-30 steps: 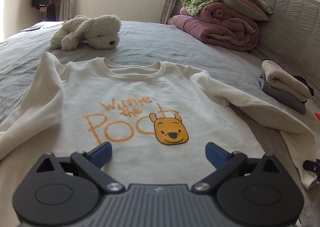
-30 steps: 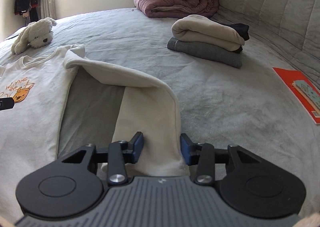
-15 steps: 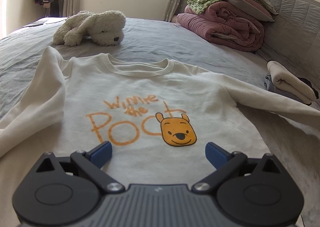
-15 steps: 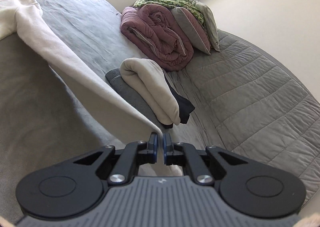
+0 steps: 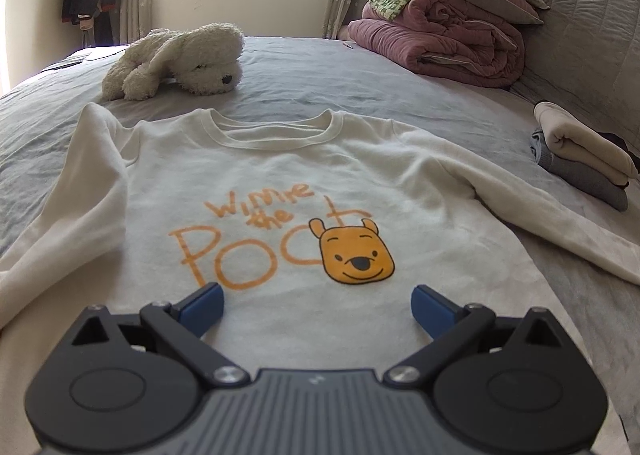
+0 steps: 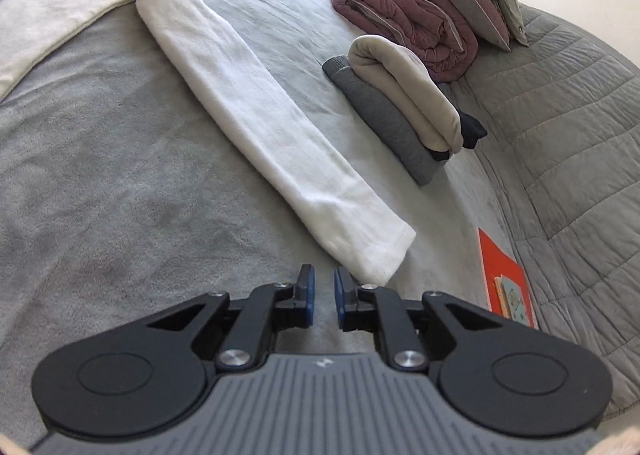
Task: Fold clothes
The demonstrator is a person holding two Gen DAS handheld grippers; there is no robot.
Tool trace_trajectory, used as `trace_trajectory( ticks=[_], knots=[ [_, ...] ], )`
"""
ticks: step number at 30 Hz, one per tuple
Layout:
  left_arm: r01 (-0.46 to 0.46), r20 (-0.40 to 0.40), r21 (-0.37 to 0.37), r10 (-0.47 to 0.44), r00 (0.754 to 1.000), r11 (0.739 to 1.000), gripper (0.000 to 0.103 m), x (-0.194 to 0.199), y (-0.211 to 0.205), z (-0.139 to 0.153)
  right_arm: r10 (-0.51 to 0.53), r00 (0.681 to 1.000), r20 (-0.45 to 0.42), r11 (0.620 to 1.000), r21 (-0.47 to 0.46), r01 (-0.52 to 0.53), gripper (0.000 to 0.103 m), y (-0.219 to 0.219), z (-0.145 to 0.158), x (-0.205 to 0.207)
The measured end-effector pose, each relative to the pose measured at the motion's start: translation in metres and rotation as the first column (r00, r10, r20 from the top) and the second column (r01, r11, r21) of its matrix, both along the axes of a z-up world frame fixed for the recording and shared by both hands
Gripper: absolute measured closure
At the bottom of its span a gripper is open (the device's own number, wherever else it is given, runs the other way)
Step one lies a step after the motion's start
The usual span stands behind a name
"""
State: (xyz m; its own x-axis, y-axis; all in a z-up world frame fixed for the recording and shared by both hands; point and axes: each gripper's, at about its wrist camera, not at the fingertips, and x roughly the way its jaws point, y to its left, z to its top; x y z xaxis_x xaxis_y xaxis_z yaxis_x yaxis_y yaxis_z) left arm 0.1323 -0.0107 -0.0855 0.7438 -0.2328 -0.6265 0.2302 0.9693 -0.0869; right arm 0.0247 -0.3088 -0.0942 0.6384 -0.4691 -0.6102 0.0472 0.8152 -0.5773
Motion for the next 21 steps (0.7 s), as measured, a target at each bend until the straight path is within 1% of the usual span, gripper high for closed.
trace_trajectory(
  ticks=[1,2,3,4,6,8,11,14,17,18,21],
  knots=[
    [0.001,0.001,0.002,-0.001,1.0,1.0,0.002,0.0,0.0,0.0,-0.036,0.999,0.007,0.997,0.063,0.036,0.073,-0.008,0.008,0.0],
    [0.002,0.002,0.004,-0.002,1.0,1.0,0.002,0.0,0.0,0.0,-0.074,0.997,0.013,0.989,0.128,0.071,0.068,-0.016,0.016,-0.001],
    [0.003,0.002,0.007,-0.003,1.0,1.0,0.002,0.0,-0.001,0.0,-0.114,0.993,0.024,0.974,0.201,0.107,0.057,-0.025,0.023,-0.004],
    [0.003,0.003,0.009,-0.003,1.0,1.0,0.002,-0.001,-0.001,-0.001,-0.154,0.988,0.032,0.952,0.271,0.14,0.052,-0.034,0.03,-0.006],
    [0.003,0.004,0.013,-0.003,1.0,1.0,0.002,-0.001,-0.002,-0.001,-0.224,0.974,0.044,0.905,0.38,0.191,0.051,-0.051,0.04,-0.008],
    [0.003,0.007,0.019,-0.004,1.0,1.0,0.002,-0.001,-0.003,-0.002,-0.304,0.951,0.064,0.852,0.464,0.241,0.05,-0.066,0.046,-0.011],
    [0.004,0.011,0.03,-0.004,1.0,1.0,0.002,-0.001,-0.004,-0.002,-0.389,0.916,0.095,0.796,0.535,0.283,0.048,-0.083,0.047,-0.004],
    [0.003,0.019,0.043,-0.004,1.0,0.999,0.001,-0.003,-0.007,-0.003,-0.472,0.874,0.117,0.733,0.603,0.315,0.045,-0.101,0.048,0.003],
    [0.003,0.021,0.049,-0.004,1.0,0.999,0.001,-0.003,-0.008,-0.004,-0.521,0.848,0.102,0.676,0.655,0.337,0.045,-0.112,0.044,0.016],
    [0.002,0.021,0.05,-0.003,1.0,0.999,0.001,-0.003,-0.008,-0.004,-0.53,0.843,0.096,0.666,0.662,0.343,0.045,-0.114,0.041,0.023],
    [0.001,0.021,0.053,-0.002,1.0,0.999,0.001,-0.003,-0.008,-0.004,-0.54,0.838,0.082,0.665,0.652,0.365,0.045,-0.117,0.032,0.039]
  ],
)
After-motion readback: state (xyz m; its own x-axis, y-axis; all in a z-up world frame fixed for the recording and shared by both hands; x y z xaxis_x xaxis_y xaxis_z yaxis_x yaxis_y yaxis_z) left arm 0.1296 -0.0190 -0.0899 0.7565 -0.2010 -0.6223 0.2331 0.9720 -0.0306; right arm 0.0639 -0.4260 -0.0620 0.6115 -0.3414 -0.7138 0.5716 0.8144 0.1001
